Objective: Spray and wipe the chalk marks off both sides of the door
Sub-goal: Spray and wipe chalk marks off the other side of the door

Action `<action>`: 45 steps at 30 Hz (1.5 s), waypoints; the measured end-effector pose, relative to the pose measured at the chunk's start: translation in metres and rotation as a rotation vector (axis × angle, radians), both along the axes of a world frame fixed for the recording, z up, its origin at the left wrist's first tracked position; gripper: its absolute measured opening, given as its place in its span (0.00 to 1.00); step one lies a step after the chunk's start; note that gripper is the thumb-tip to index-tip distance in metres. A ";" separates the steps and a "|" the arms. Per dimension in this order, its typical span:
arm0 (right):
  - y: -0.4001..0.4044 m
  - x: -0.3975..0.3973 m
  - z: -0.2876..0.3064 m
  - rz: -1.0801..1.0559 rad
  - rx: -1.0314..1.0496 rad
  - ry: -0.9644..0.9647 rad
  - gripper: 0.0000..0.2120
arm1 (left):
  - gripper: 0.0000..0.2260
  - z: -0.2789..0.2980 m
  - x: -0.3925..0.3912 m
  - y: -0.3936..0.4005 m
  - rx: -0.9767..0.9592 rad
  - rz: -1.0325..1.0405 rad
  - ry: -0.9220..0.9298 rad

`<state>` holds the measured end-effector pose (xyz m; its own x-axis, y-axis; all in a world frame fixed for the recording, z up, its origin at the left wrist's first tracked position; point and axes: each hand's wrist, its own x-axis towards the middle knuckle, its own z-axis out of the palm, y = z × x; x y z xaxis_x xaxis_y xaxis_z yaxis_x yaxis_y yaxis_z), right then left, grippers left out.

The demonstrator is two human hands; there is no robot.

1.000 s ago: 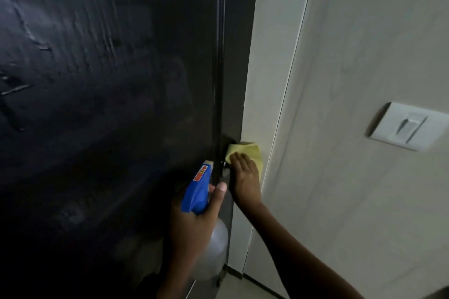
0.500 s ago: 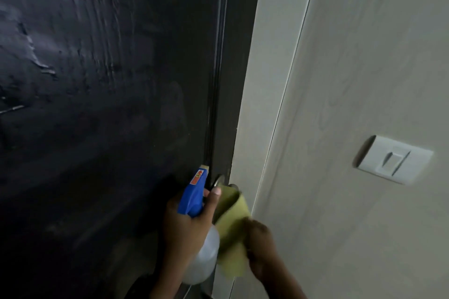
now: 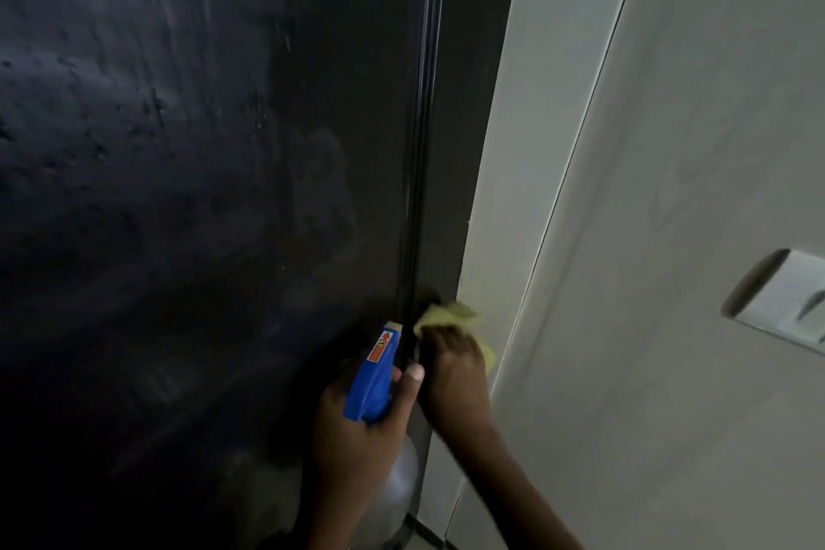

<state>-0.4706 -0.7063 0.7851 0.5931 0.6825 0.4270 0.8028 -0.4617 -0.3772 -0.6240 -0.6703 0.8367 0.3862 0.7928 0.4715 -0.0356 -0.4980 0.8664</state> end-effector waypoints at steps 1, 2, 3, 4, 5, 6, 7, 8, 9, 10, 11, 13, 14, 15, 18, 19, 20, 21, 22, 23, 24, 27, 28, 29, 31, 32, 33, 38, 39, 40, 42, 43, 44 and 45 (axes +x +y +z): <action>-0.002 -0.008 -0.012 0.000 -0.021 -0.042 0.12 | 0.18 -0.001 0.000 0.001 -0.002 0.004 0.002; -0.006 -0.014 -0.017 0.011 -0.018 -0.058 0.15 | 0.18 -0.002 0.000 0.001 -0.003 0.002 0.002; -0.009 -0.016 -0.018 0.023 -0.014 -0.073 0.16 | 0.18 -0.002 0.001 0.001 -0.005 -0.001 0.005; -0.012 -0.015 -0.019 0.032 -0.011 -0.090 0.17 | 0.19 -0.003 0.002 0.001 -0.013 -0.002 0.013; -0.013 -0.013 -0.020 0.041 -0.018 -0.103 0.16 | 0.19 -0.003 0.002 0.000 -0.023 0.002 0.022; -0.015 -0.011 -0.018 0.052 -0.027 -0.103 0.15 | 0.19 -0.003 0.003 0.000 -0.036 0.008 0.027; -0.018 -0.009 -0.014 0.091 -0.031 -0.076 0.13 | 0.19 -0.002 0.003 0.000 -0.046 0.015 0.028; -0.023 -0.007 -0.011 0.123 0.006 -0.021 0.10 | 0.19 -0.001 0.003 -0.001 -0.051 0.022 0.026; -0.030 -0.007 -0.006 0.135 0.060 0.067 0.07 | 0.18 0.000 0.003 -0.002 -0.051 0.027 0.024; -0.038 -0.008 0.000 0.132 0.109 0.188 0.05 | 0.18 0.001 0.002 -0.003 -0.056 0.021 0.020; -0.047 -0.012 0.005 0.107 0.175 0.352 0.07 | 0.18 0.001 0.001 -0.004 -0.070 0.011 0.017; -0.064 -0.022 0.005 0.009 0.384 0.792 0.11 | 0.19 0.000 -0.001 -0.005 -0.100 0.003 0.023; -0.071 -0.023 -0.003 -0.077 0.535 1.079 0.12 | 0.20 -0.001 -0.003 -0.006 -0.108 0.009 0.027; -0.078 -0.022 -0.011 -0.177 0.686 1.393 0.12 | 0.20 -0.002 -0.004 -0.006 -0.112 0.020 0.030; -0.102 -0.018 -0.030 -0.448 0.861 2.059 0.20 | 0.19 -0.006 -0.006 -0.006 -0.101 0.027 0.038; -0.109 -0.018 -0.033 -0.458 0.896 2.158 0.22 | 0.19 -0.006 -0.007 -0.006 -0.093 0.013 0.047; -0.111 -0.018 -0.034 -0.445 0.947 2.234 0.23 | 0.19 -0.007 -0.008 -0.006 -0.093 0.001 0.056; -0.110 -0.021 -0.031 -0.377 1.004 2.286 0.24 | 0.19 -0.008 -0.009 -0.007 -0.100 -0.007 0.065; -0.107 -0.024 -0.028 -0.312 1.036 2.289 0.25 | 0.20 -0.007 -0.011 -0.008 -0.109 -0.012 0.072; -0.099 -0.028 -0.021 -0.247 1.023 2.252 0.26 | 0.20 -0.007 -0.012 -0.009 -0.116 -0.011 0.074; -0.090 -0.034 -0.013 -0.202 0.986 2.186 0.25 | 0.20 -0.006 -0.014 -0.011 -0.121 -0.012 0.072; -0.047 -0.052 0.019 -0.114 1.008 1.704 0.15 | 0.20 -0.002 -0.018 -0.015 -0.123 0.000 0.062; -0.032 -0.055 0.030 -0.105 1.006 1.419 0.13 | 0.20 -0.001 -0.019 -0.016 -0.130 0.006 0.056; -0.018 -0.055 0.039 -0.087 0.983 1.119 0.14 | 0.20 0.000 -0.021 -0.016 -0.140 0.007 0.051; 0.009 -0.050 0.044 0.050 0.890 0.722 0.20 | 0.20 0.000 -0.025 -0.016 -0.121 0.003 0.056; 0.021 -0.048 0.043 0.111 0.839 0.644 0.23 | 0.20 0.000 -0.028 -0.016 -0.085 0.005 0.065; 0.032 -0.047 0.040 0.158 0.802 0.598 0.26 | 0.19 -0.002 -0.031 -0.016 -0.056 0.011 0.072; 0.049 -0.063 -0.025 0.202 0.784 0.607 0.34 | 0.19 -0.003 -0.037 -0.017 -0.044 0.061 0.068; 0.049 -0.066 -0.046 0.180 0.780 0.662 0.36 | 0.17 -0.001 -0.038 -0.017 -0.046 0.064 0.060; 0.049 -0.071 -0.064 0.138 0.757 0.703 0.35 | 0.14 0.001 -0.038 -0.017 -0.033 0.059 0.051; 0.045 -0.078 -0.103 0.063 0.656 0.819 0.30 | 0.12 0.003 -0.039 -0.016 0.004 0.050 0.046; 0.038 -0.083 -0.116 0.020 0.611 0.907 0.26 | 0.12 0.004 -0.040 -0.015 -0.001 0.045 0.046; 0.029 -0.085 -0.132 -0.058 0.564 1.003 0.21 | 0.14 0.004 -0.040 -0.013 -0.022 0.040 0.040; 0.019 -0.087 -0.143 -0.169 0.531 1.136 0.18 | 0.17 0.004 -0.041 -0.012 -0.050 0.037 0.030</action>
